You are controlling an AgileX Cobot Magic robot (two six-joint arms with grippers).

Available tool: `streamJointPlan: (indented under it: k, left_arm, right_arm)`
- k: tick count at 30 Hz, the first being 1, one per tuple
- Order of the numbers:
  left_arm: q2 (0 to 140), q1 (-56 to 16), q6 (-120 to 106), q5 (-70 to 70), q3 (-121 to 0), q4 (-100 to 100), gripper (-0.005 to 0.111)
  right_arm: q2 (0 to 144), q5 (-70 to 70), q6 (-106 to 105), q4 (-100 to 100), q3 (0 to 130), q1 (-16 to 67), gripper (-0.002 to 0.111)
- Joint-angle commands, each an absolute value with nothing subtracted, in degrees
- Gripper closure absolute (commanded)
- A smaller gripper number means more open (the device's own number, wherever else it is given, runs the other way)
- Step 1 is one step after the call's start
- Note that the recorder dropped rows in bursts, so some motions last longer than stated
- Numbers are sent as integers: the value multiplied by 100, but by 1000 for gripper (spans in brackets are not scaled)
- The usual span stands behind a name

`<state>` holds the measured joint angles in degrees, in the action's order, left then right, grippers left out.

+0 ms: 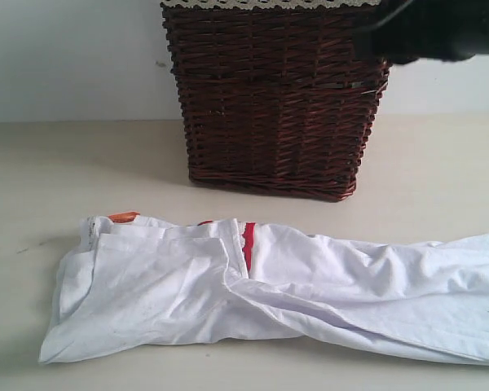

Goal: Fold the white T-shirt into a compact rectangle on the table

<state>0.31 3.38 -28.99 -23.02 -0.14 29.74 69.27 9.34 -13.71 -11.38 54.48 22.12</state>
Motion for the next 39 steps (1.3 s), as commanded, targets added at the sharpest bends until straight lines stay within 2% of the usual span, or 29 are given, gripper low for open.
streamJointPlan:
  k: [1, 5, 9, 13, 19, 29, 34, 39]
  left_arm:
    - [0, 353, -2870, -2258, 0, 2954, 107]
    - [0, 353, -2870, -2258, 0, 2954, 107]
    - [0, 353, -2870, -2258, 0, 2954, 107]
    - [0, 353, -2870, -2258, 0, 2954, 107]
    - [0, 353, -2870, -2258, 0, 2954, 107]
    - [0, 353, -2870, -2258, 0, 2954, 107]
    - [0, 353, -2870, -2258, 0, 2954, 107]
    - [0, 353, -2870, -2258, 0, 2954, 107]
  right_arm:
    - [6081, 163, -1113, -1276, 5322, 1915, 60]
    - [5147, -399, -1655, -1062, 4706, 1341, 60]
    - [3891, -528, -1770, -1060, 3543, 795, 60]
    - [2592, -647, -1743, -1060, 2401, 752, 60]
    - [1465, -636, -2163, -1016, 962, 752, 60]
    - [507, -823, -2177, -1016, 0, 752, 60]
    - [0, 96, -2177, -1016, 0, 765, 60]
    - [0, 123, -2177, -1040, 0, 765, 60]
